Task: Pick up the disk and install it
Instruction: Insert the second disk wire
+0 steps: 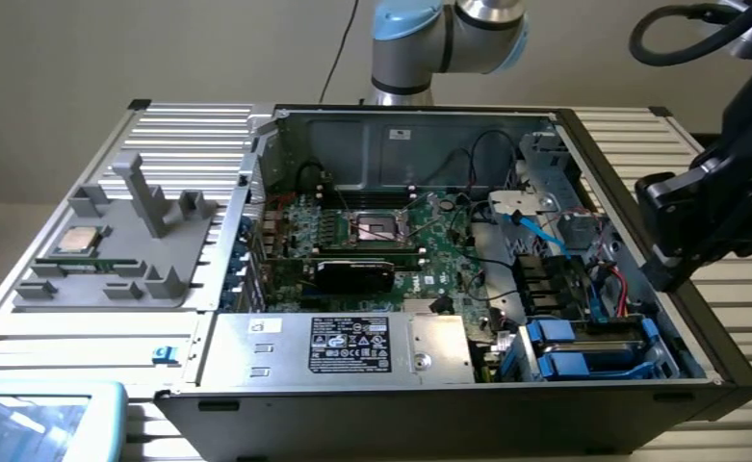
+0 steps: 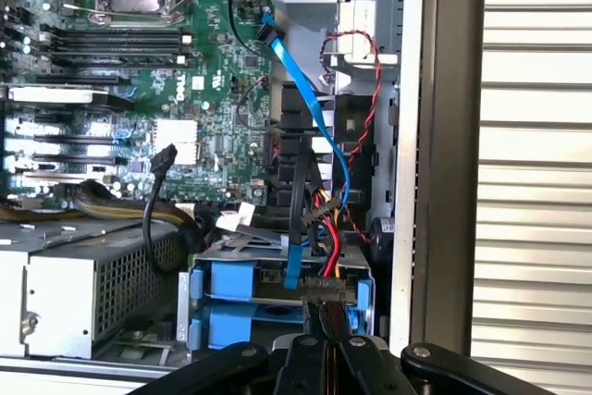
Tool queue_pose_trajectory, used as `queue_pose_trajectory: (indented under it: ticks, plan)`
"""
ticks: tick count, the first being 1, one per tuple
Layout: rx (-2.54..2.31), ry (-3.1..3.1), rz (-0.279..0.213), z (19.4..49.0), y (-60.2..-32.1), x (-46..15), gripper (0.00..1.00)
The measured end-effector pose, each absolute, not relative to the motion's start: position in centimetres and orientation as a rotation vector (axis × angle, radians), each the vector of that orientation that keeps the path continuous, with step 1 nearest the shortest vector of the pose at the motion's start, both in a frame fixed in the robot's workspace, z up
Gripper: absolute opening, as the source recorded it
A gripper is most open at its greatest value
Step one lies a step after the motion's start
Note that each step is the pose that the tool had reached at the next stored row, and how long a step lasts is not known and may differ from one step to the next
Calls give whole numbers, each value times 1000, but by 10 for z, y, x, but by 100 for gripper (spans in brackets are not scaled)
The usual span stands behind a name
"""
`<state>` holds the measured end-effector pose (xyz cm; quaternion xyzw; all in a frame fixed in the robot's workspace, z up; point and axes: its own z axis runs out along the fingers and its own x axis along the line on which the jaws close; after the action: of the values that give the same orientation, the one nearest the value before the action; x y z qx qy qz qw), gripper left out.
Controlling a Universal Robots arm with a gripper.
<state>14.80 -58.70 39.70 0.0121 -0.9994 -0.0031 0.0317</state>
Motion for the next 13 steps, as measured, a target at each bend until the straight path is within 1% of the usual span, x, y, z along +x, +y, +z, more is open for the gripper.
queue_pose_trajectory:
  ticks: [13]
  plan:
    - [37,-3078,-9,402,-587,148,11]
